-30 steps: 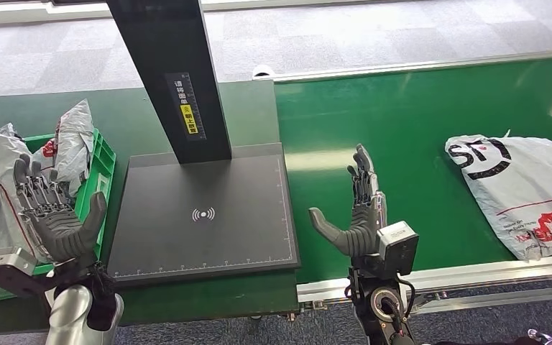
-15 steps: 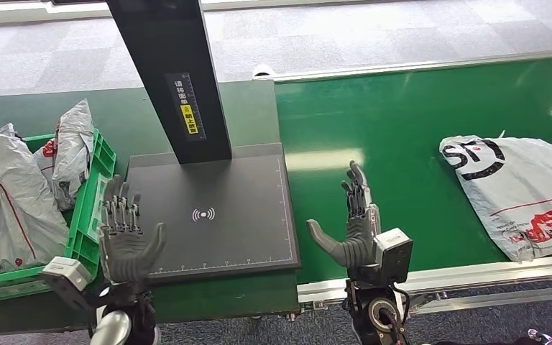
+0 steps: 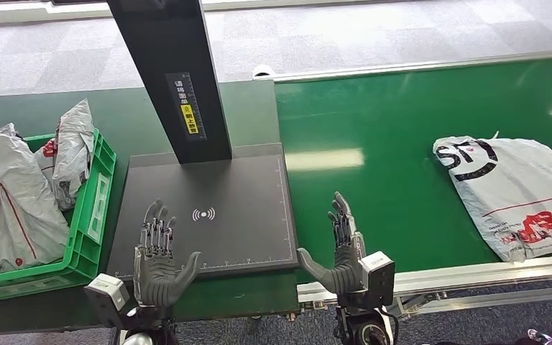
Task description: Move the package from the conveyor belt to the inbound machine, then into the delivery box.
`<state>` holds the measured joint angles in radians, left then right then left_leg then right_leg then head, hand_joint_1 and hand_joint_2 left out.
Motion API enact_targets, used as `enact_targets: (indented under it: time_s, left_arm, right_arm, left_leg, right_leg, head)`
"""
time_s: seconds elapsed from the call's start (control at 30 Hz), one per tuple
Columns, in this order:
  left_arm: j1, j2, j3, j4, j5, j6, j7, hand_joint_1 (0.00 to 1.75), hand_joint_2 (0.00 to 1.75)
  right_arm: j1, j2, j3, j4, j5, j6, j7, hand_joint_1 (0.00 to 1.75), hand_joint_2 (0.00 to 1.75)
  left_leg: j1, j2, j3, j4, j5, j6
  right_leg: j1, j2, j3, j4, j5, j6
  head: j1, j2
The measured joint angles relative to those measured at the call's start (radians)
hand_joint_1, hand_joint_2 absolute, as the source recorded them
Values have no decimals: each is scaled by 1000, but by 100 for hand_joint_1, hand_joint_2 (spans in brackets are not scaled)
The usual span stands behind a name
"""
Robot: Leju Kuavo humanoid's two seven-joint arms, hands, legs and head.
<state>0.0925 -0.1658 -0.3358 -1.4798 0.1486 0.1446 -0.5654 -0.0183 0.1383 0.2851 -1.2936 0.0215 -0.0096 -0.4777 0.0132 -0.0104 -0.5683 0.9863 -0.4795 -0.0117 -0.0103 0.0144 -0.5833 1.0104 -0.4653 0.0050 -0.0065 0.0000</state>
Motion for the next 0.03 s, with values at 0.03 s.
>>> enact_targets:
  time_s: [0.03]
  left_arm:
    - [0, 1, -3, 2, -3, -2, 2, 0, 175]
  right_arm:
    - [0, 1, 0, 0, 2, 0, 0, 0, 175]
  left_leg:
    - [0, 0, 0, 0, 0, 0]
  right_leg:
    - [0, 0, 0, 0, 0, 0]
  head:
    - [0, 0]
